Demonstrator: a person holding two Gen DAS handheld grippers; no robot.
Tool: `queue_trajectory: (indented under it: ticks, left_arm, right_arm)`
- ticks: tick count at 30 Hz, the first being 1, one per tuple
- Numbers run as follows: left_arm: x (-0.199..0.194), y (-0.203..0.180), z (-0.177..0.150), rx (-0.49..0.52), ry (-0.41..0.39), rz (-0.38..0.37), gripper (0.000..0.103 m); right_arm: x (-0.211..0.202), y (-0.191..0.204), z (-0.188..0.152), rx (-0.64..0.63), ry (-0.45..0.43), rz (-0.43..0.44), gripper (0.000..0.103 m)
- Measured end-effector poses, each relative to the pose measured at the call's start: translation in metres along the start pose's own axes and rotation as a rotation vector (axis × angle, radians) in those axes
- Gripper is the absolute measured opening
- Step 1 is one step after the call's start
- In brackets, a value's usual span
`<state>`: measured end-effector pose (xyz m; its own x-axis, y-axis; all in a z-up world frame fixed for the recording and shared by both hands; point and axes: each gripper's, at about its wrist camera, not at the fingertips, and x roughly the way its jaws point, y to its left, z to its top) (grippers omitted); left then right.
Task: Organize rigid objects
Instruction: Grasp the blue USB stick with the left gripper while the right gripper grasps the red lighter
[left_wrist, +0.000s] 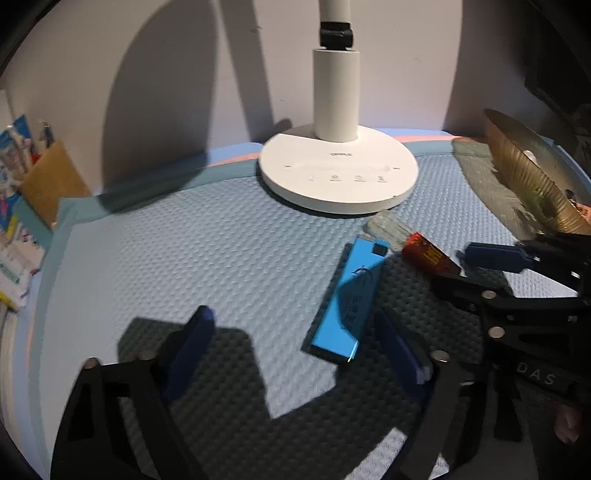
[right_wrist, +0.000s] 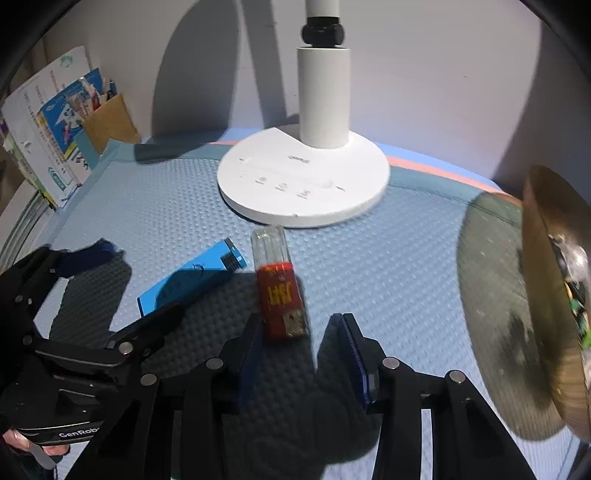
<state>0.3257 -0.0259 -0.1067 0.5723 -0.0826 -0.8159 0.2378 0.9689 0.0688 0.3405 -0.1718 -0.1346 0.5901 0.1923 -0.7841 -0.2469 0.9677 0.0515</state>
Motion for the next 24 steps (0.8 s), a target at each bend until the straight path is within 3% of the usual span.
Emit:
queue_trajectory:
  ticks: [2, 3, 4, 6, 11, 14, 15, 16, 18, 19, 20, 21, 24]
  left_arm:
    - [0.002, 0.0, -0.001, -0.001, 0.003, -0.025, 0.07]
    - [0.003, -0.002, -0.001, 0.0, 0.003, -0.04, 0.059]
    - [0.002, -0.005, -0.002, 0.006, -0.002, -0.052, 0.055]
    - [0.001, -0.011, -0.001, 0.024, -0.012, -0.047, 0.052]
    - [-0.001, -0.026, 0.001, 0.064, -0.008, -0.112, 0.028]
    - [-0.004, -0.031, -0.002, 0.076, -0.006, -0.155, 0.027]
    - [-0.002, -0.033, -0.002, 0.08, -0.007, -0.145, 0.03]
    - [0.0, -0.032, -0.002, 0.074, -0.013, -0.136, 0.042]
    - [0.002, -0.027, -0.001, 0.04, -0.009, -0.122, 0.057]
    - [0.003, -0.023, -0.001, 0.02, 0.0, -0.133, 0.074]
    - [0.005, -0.019, 0.0, 0.005, 0.009, -0.145, 0.084]
    - [0.007, -0.016, -0.001, -0.013, 0.02, -0.155, 0.094]
    - [0.009, -0.02, -0.003, 0.009, 0.035, -0.143, 0.101]
  right_arm:
    - [0.003, 0.004, 0.001, -0.027, -0.019, -0.008, 0.027]
    - [0.003, 0.006, 0.0, -0.039, -0.023, -0.015, 0.025]
    - [0.001, 0.008, -0.002, -0.052, -0.029, -0.02, 0.024]
    - [-0.004, 0.009, -0.005, -0.055, -0.033, -0.017, 0.023]
    - [-0.025, -0.01, -0.034, 0.002, 0.0, -0.024, 0.023]
    - [-0.039, -0.015, -0.057, -0.009, -0.008, -0.059, 0.023]
    - [-0.041, -0.015, -0.063, -0.014, -0.013, -0.07, 0.023]
    - [-0.045, -0.016, -0.069, -0.016, -0.021, -0.073, 0.024]
    - [-0.045, -0.016, -0.069, -0.016, -0.02, -0.079, 0.027]
    - [-0.045, -0.016, -0.066, -0.017, -0.017, -0.086, 0.035]
    - [-0.044, -0.015, -0.064, -0.019, -0.018, -0.09, 0.046]
    - [-0.042, -0.015, -0.061, -0.02, -0.023, -0.099, 0.048]
    - [-0.036, -0.016, -0.055, -0.013, -0.025, -0.091, 0.049]
